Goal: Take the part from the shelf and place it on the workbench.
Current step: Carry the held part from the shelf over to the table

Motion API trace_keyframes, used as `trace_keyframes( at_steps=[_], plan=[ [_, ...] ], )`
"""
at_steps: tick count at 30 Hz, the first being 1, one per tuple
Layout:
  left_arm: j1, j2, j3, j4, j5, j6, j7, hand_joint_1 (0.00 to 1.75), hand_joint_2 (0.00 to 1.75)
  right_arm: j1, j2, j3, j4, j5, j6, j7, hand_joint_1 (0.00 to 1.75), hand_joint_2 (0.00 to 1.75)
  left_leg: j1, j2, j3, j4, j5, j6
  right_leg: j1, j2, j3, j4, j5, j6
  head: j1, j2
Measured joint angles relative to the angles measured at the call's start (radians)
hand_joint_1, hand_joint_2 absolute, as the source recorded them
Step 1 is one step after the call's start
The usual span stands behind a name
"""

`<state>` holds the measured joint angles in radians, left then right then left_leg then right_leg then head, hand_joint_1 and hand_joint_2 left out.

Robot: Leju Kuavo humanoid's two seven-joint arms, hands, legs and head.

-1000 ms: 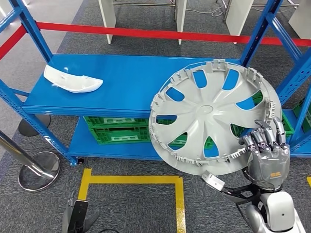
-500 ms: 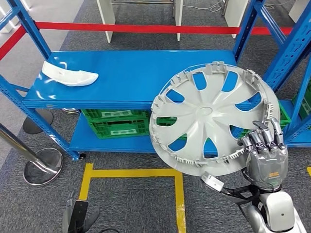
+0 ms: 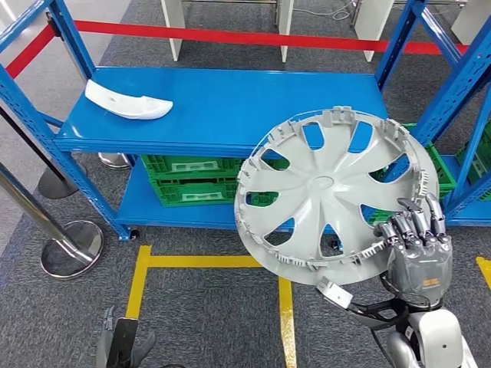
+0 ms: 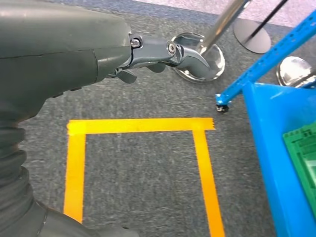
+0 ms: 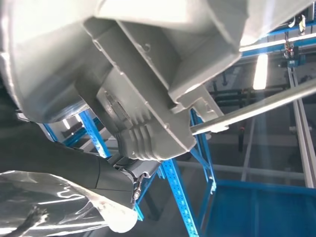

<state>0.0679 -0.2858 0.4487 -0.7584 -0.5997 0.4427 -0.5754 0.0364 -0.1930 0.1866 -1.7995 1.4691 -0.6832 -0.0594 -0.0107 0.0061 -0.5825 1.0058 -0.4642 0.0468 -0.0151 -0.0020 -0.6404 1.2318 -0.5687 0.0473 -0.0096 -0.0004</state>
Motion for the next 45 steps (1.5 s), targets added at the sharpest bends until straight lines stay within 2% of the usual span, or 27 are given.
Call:
trace_keyframes(
  at_steps=[1,3,5,7,9,11,12,13,15,16,17,19,21,23,25,27,28,29,30,32,34,35,38,40,42,44,45],
  plan=[
    [0.001,0.0,-0.001,0.0,0.002,0.001,0.002,0.0,1.75,0.0,0.0,0.002,0.001,0.001,0.0,0.004,1.75,1.75,0.0,0.0,-0.011,0.006,0.004,-0.002,0.0,0.0,0.046,-0.069,0.019,-0.003,0.0,0.0],
    [0.002,0.0,-0.004,-0.003,0.005,0.002,0.004,0.0,1.75,-0.001,0.0,0.006,0.003,0.003,0.0,0.013,1.75,1.75,-0.003,-0.001,-0.028,0.017,0.014,-0.01,0.004,0.001,0.125,-0.19,0.026,-0.007,0.0,0.0],
    [0.003,0.0,-0.005,-0.007,0.005,0.003,0.004,0.0,1.75,-0.001,0.0,0.009,0.004,0.003,0.0,0.019,1.75,1.75,-0.003,-0.002,-0.039,0.02,0.029,-0.022,0.008,0.001,0.145,-0.228,0.02,-0.011,0.0,0.0],
    [0.007,0.0,-0.006,-0.009,0.004,0.003,0.004,0.0,1.75,-0.001,0.0,0.011,0.007,-0.001,0.0,0.021,1.75,1.75,-0.003,-0.004,-0.049,0.023,0.031,-0.034,0.005,-0.001,0.13,-0.235,0.033,-0.025,0.0,0.0],
    [0.011,0.001,-0.007,-0.011,0.002,0.003,0.006,0.0,1.75,-0.002,0.0,0.013,0.01,-0.002,0.0,0.021,1.75,1.75,-0.001,-0.007,-0.068,0.074,-0.028,-0.047,-0.001,-0.004,0.112,-0.241,0.052,-0.044,-0.005,0.0],
    [0.013,0.0,-0.007,-0.014,-0.001,0.002,0.01,0.0,1.75,-0.002,0.0,0.015,0.013,-0.003,0.0,0.023,1.75,1.75,0.006,-0.008,-0.093,0.19,-0.124,-0.058,-0.001,-0.006,0.093,-0.24,0.07,-0.052,-0.01,0.0],
    [0.013,0.0,-0.008,-0.014,-0.001,0.002,0.011,0.0,1.75,-0.001,0.0,0.015,0.015,-0.002,0.0,0.025,1.75,1.75,0.008,-0.008,-0.1,0.247,-0.152,-0.062,0.0,-0.007,0.08,-0.239,0.08,-0.052,-0.01,0.0],
    [0.013,0.0,-0.008,-0.014,-0.002,0.001,0.012,0.0,1.75,0.0,0.0,0.016,0.017,-0.002,0.0,0.027,1.75,1.75,0.01,-0.008,-0.098,0.285,-0.157,-0.064,0.0,-0.007,0.066,-0.238,0.089,-0.051,-0.01,0.0],
    [0.013,0.0,-0.008,-0.014,-0.002,0.001,0.013,0.0,1.75,0.001,0.0,0.017,0.02,-0.002,0.0,0.029,1.75,1.75,0.011,-0.008,-0.058,0.269,-0.106,-0.063,0.0,-0.007,0.038,-0.232,0.107,-0.049,-0.01,0.0],
    [0.013,0.0,-0.008,-0.014,-0.002,0.001,0.013,0.0,1.75,0.001,0.0,0.018,0.021,-0.002,0.0,0.03,1.75,1.75,0.011,-0.008,-0.015,0.214,-0.076,-0.06,0.0,-0.006,0.025,-0.228,0.115,-0.046,-0.01,0.0],
    [0.013,0.0,-0.008,-0.014,-0.003,0.001,0.013,0.0,1.75,0.001,0.0,0.018,0.021,-0.002,0.0,0.03,1.75,1.75,0.01,-0.008,0.038,0.139,-0.065,-0.056,0.001,-0.005,0.014,-0.224,0.122,-0.042,-0.01,0.0],
    [0.012,0.0,-0.009,-0.014,-0.005,0.001,0.013,0.0,1.75,0.002,0.0,0.018,0.021,-0.002,0.0,0.033,1.75,1.75,0.006,-0.01,0.118,0.008,-0.081,-0.046,0.003,-0.005,0.002,-0.221,0.138,-0.03,-0.01,0.0],
    [0.013,-0.001,-0.009,-0.014,-0.008,0.002,0.013,0.0,1.75,0.003,-0.001,0.018,0.021,-0.002,0.0,0.036,1.75,1.75,0.002,-0.011,0.132,-0.033,-0.089,-0.034,0.002,-0.005,-0.003,-0.225,0.158,-0.016,-0.009,0.0],
    [0.013,-0.003,-0.009,-0.014,-0.01,0.003,0.013,0.0,1.75,0.004,-0.002,0.019,0.021,-0.001,0.0,0.039,1.75,1.75,0.004,-0.006,0.117,-0.036,-0.07,-0.018,0.0,-0.002,-0.015,-0.218,0.147,-0.005,-0.009,0.0],
    [0.013,-0.005,-0.01,-0.014,-0.011,0.003,0.013,0.0,1.75,0.006,-0.005,0.021,0.021,-0.003,0.0,0.042,1.75,1.75,0.006,-0.001,0.096,-0.04,-0.048,-0.002,-0.001,0.0,-0.044,-0.144,0.065,0.0,-0.007,0.0],
    [0.013,-0.004,-0.01,-0.014,-0.011,0.003,0.012,0.0,1.75,0.008,-0.005,0.022,0.022,-0.008,0.0,0.044,1.75,1.75,0.003,0.0,0.07,-0.036,-0.029,0.004,-0.001,0.0,-0.072,-0.015,-0.022,0.004,-0.005,0.0],
    [0.013,-0.004,-0.01,-0.014,-0.011,0.003,0.012,0.0,1.75,0.01,-0.005,0.022,0.022,-0.009,0.0,0.045,1.75,1.75,0.001,0.0,0.056,-0.033,-0.021,0.004,-0.001,0.0,-0.076,0.034,-0.034,0.005,-0.005,0.0],
    [0.013,-0.004,-0.01,-0.014,-0.011,0.003,0.013,0.0,1.75,0.013,-0.005,0.023,0.023,-0.011,0.0,0.045,1.75,1.75,0.0,0.001,0.042,-0.029,-0.013,0.004,-0.001,0.0,-0.066,0.056,-0.024,0.005,-0.005,0.0],
    [0.013,-0.004,-0.01,-0.014,-0.011,0.003,0.013,0.0,1.75,0.015,-0.005,0.023,0.024,-0.012,0.0,0.046,1.75,1.75,-0.001,0.001,0.027,-0.023,-0.006,0.003,-0.001,0.0,-0.04,0.041,0.002,0.003,-0.005,0.0],
    [0.013,-0.004,-0.01,-0.014,-0.011,0.004,0.012,0.0,1.75,0.018,-0.005,0.024,0.025,-0.011,0.0,0.047,1.75,1.75,-0.003,0.001,0.002,-0.008,0.005,-0.002,0.001,0.0,0.057,-0.077,0.041,-0.003,-0.005,0.0],
    [0.013,-0.004,-0.01,-0.014,-0.011,0.004,0.012,0.0,1.75,0.018,-0.005,0.024,0.024,-0.011,0.0,0.048,1.75,1.75,-0.005,0.0,-0.015,0.005,0.015,-0.01,0.004,0.001,0.144,-0.203,0.029,-0.007,-0.006,0.0],
    [0.014,-0.004,-0.01,-0.014,-0.011,0.004,0.012,0.0,1.75,0.019,-0.005,0.024,0.023,-0.012,0.0,0.049,1.75,1.75,-0.006,-0.001,-0.022,0.009,0.022,-0.014,0.007,0.001,0.162,-0.234,0.018,-0.01,-0.006,0.0],
    [0.015,-0.003,-0.009,-0.014,-0.012,0.004,0.012,0.0,1.75,0.021,-0.005,0.024,0.023,-0.015,0.0,0.048,1.75,1.75,-0.006,-0.003,-0.038,0.017,0.028,-0.031,0.004,-0.001,0.148,-0.249,0.03,-0.026,-0.007,0.0],
    [0.017,-0.002,-0.008,-0.014,-0.012,0.004,0.011,0.0,1.75,0.022,-0.005,0.025,0.023,-0.018,0.0,0.047,1.75,1.75,-0.003,-0.005,-0.059,0.068,-0.029,-0.045,-0.001,-0.003,0.132,-0.252,0.047,-0.04,-0.011,0.0],
    [0.019,-0.002,-0.009,-0.014,-0.015,0.003,0.007,0.0,1.75,0.023,-0.005,0.025,0.023,-0.022,0.0,0.046,1.75,1.75,0.005,-0.005,-0.088,0.185,-0.114,-0.056,0.0,-0.005,0.115,-0.251,0.063,-0.046,-0.014,0.0],
    [0.019,-0.002,-0.009,-0.013,-0.016,0.002,0.004,0.0,1.75,0.025,-0.005,0.025,0.023,-0.026,0.0,0.045,1.75,1.75,0.01,-0.005,-0.099,0.273,-0.137,-0.06,0.001,-0.005,0.094,-0.249,0.077,-0.048,-0.014,0.0],
    [0.019,-0.002,-0.009,-0.013,-0.016,0.002,0.003,0.0,1.75,0.027,-0.005,0.026,0.023,-0.028,0.0,0.044,1.75,1.75,0.011,-0.005,-0.083,0.268,-0.116,-0.06,0.001,-0.005,0.084,-0.247,0.084,-0.047,-0.014,0.0]
  ],
)
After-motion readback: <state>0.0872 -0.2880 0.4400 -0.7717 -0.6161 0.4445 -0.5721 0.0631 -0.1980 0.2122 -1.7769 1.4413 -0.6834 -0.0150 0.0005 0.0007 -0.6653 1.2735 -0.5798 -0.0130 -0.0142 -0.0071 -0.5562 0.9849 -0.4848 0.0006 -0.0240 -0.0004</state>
